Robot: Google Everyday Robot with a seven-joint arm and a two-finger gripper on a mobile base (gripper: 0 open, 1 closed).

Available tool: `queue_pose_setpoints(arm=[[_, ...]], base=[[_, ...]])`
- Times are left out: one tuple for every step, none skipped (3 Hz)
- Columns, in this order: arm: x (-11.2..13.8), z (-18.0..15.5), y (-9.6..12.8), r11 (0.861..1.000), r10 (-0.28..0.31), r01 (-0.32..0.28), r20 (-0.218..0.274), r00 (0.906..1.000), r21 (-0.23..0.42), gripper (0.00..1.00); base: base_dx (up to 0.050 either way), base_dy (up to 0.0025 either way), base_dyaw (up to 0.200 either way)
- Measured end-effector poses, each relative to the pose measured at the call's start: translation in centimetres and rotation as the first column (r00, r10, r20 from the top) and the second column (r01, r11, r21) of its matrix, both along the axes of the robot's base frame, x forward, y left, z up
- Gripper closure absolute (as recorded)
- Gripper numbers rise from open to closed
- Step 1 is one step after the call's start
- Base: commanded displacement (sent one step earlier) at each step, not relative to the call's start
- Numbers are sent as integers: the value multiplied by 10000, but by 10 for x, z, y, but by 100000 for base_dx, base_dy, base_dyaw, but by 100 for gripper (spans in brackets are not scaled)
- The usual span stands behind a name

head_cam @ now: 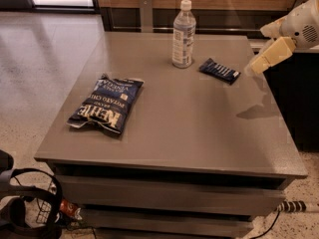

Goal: Move rxbar blueberry near blue chip bag

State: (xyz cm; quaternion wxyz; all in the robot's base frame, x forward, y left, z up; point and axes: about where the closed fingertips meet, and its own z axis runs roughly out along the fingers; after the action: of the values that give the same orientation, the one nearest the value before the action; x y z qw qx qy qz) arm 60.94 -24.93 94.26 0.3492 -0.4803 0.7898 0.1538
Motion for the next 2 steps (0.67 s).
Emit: queue_pose_setpoints(arm=[[19,-37,2,9953,-236,252,-183,9996,932,0],[19,-37,2,9953,-234,250,-184,9996,932,0]], base=[[0,0,0],[0,0,0]])
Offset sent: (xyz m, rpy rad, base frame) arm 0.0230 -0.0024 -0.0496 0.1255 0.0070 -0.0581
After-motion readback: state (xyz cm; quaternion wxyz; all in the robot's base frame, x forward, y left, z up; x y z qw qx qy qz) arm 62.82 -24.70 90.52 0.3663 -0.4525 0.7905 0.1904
